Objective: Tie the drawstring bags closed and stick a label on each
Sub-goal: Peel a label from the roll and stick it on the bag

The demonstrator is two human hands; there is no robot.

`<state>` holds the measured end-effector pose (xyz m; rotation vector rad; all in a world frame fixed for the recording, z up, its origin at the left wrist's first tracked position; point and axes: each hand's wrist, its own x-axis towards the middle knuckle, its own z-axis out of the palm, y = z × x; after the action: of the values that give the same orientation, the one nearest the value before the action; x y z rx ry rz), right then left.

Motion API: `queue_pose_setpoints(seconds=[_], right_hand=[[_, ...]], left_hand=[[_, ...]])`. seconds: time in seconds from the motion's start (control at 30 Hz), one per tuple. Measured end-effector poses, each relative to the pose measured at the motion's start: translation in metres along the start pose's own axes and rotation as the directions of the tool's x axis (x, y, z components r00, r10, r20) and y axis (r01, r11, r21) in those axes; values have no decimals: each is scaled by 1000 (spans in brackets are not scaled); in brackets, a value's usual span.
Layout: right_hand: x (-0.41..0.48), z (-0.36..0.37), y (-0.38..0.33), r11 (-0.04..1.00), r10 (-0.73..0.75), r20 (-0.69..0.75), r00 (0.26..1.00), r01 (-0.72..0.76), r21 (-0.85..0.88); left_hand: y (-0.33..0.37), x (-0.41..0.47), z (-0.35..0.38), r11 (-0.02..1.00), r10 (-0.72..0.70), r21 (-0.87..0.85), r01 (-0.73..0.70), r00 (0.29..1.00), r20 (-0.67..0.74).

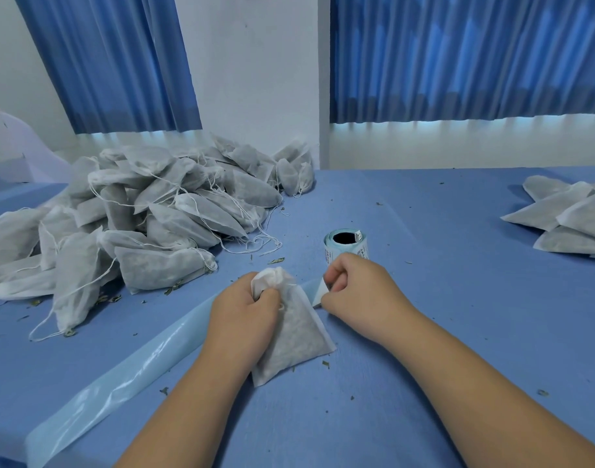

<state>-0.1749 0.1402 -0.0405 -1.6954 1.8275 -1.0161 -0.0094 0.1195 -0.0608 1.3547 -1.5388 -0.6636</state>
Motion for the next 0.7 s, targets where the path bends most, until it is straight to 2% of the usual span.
queue_pose_setpoints(seconds=[0.37, 0.7], right_hand=[[2, -15, 6, 994, 51, 119, 992, -39, -102], [-3, -20, 7, 991, 9, 120, 993, 7, -136]], left_hand=[[-1, 1, 0, 999, 9, 47, -9, 1000, -7], [1, -1, -1, 999, -23, 49, 22, 1000, 10]])
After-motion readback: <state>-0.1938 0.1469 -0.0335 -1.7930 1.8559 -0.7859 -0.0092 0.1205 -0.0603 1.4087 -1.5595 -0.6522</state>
